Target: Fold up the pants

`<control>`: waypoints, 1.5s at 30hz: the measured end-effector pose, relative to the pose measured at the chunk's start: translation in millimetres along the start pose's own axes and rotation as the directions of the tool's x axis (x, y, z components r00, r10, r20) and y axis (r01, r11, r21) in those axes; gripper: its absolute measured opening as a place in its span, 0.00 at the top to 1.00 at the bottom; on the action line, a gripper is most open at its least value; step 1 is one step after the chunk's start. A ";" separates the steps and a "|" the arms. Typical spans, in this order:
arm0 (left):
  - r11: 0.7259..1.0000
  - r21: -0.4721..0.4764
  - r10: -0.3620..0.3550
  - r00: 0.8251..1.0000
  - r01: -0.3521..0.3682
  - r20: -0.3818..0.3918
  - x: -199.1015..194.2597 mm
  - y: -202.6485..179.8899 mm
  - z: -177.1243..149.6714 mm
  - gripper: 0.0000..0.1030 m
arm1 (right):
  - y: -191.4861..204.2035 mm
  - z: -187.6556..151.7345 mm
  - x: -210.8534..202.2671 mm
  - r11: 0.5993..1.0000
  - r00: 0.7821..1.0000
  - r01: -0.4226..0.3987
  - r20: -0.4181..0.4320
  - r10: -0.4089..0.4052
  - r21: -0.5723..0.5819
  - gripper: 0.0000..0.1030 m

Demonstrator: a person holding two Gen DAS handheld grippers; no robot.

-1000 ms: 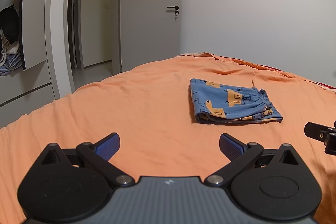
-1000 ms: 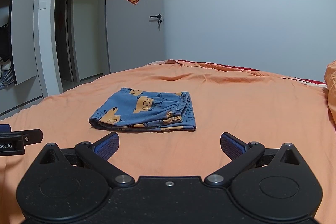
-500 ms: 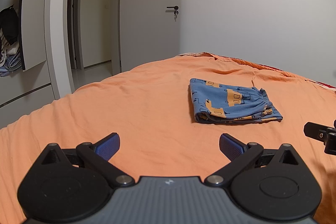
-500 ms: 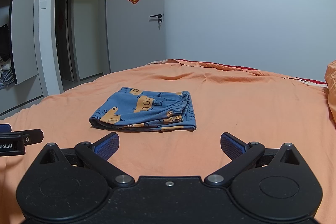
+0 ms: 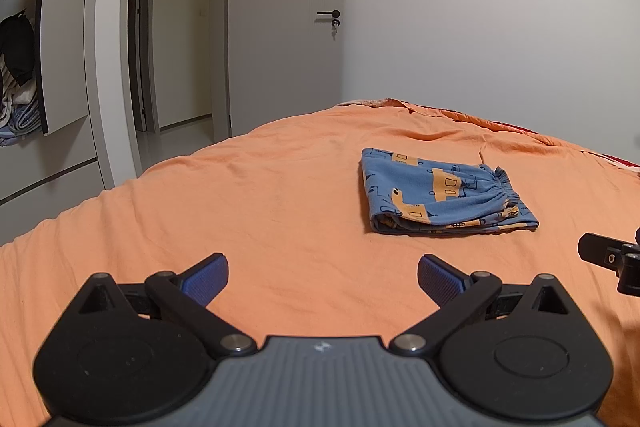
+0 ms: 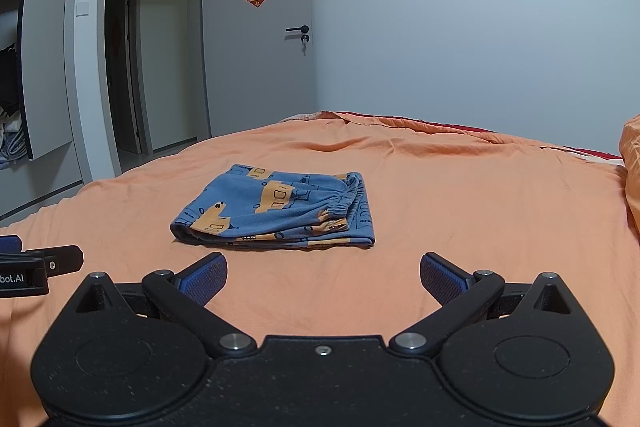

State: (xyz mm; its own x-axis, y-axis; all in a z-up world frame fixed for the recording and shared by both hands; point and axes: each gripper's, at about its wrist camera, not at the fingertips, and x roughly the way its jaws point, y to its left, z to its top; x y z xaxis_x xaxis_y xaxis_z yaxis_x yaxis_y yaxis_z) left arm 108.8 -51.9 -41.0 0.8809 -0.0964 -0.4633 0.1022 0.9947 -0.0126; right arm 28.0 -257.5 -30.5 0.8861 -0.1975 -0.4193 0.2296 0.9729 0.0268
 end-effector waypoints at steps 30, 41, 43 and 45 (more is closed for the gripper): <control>0.997 0.067 0.050 0.998 -0.047 -0.032 1.1 0.4 -2.2 0.00 | 1.8 -2.0 -2.3 1.000 1.000 -0.001 -0.006 0.001 0.001 0.01; 0.996 0.072 0.050 0.998 -0.047 -0.043 3.1 4.2 -1.2 0.00 | 3.0 -3.2 -4.2 1.000 1.000 -0.002 -0.008 0.002 0.002 0.01; 0.996 0.073 0.049 0.998 -0.046 -0.044 3.0 4.5 -1.4 0.00 | 2.8 -2.6 -3.4 1.000 1.000 -0.002 -0.009 0.002 0.002 0.01; 0.996 0.076 0.047 0.998 -0.044 -0.044 3.3 4.5 -1.4 0.00 | 3.2 -3.1 -4.8 1.000 1.000 -0.002 -0.010 0.002 0.002 0.01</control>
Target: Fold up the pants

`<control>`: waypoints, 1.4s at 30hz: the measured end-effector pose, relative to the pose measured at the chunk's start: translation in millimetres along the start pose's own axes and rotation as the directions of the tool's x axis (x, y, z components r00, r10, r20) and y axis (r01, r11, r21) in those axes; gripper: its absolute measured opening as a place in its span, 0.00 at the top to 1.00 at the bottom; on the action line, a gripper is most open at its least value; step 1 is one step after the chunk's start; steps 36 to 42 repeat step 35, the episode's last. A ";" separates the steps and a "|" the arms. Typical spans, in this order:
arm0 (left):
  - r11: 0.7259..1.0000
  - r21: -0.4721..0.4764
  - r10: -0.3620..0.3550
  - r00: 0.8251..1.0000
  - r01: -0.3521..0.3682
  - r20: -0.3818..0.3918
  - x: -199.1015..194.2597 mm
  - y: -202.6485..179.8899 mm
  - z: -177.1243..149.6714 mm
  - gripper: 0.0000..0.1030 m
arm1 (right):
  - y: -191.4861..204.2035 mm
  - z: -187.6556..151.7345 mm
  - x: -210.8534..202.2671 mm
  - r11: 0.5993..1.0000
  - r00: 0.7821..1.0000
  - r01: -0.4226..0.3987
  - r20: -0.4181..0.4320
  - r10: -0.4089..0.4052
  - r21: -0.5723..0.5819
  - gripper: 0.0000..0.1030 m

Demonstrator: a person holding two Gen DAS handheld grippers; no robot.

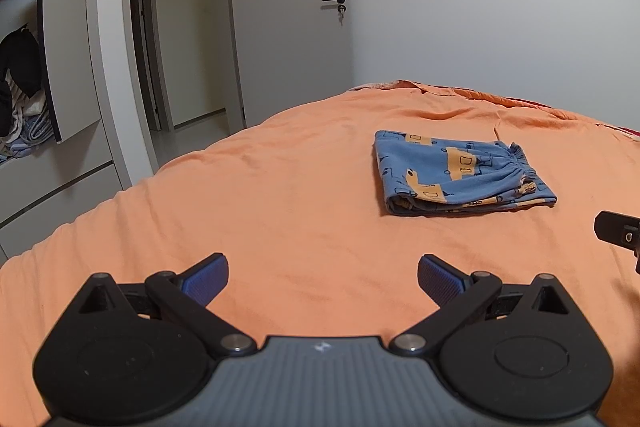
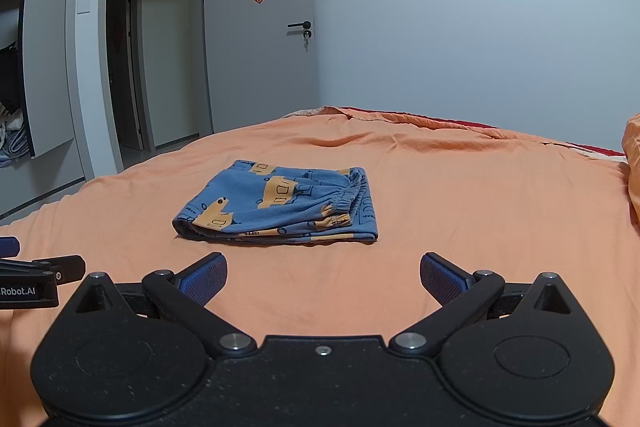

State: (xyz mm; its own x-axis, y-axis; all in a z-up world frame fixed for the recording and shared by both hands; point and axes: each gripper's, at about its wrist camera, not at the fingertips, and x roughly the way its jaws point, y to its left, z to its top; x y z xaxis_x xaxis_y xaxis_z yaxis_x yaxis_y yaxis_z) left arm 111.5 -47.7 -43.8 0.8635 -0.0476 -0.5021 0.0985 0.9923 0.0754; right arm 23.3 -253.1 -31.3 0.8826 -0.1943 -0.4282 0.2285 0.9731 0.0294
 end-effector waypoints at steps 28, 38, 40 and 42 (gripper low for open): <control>1.000 0.018 -0.015 1.000 0.016 -0.009 -0.9 0.6 -1.1 0.00 | 0.3 1.6 -1.2 1.000 1.000 -0.003 -0.012 0.003 0.000 0.01; 1.000 0.017 -0.016 1.000 0.017 -0.009 -1.1 0.8 -0.7 0.00 | 0.3 1.8 -1.6 1.000 1.000 -0.004 -0.014 0.004 0.000 0.01; 1.000 0.017 -0.016 1.000 0.017 -0.009 -1.1 0.8 -0.7 0.00 | 0.3 1.8 -1.6 1.000 1.000 -0.004 -0.014 0.004 0.000 0.01; 1.000 0.017 -0.016 1.000 0.017 -0.009 -1.1 0.8 -0.7 0.00 | 0.3 1.8 -1.6 1.000 1.000 -0.004 -0.014 0.004 0.000 0.01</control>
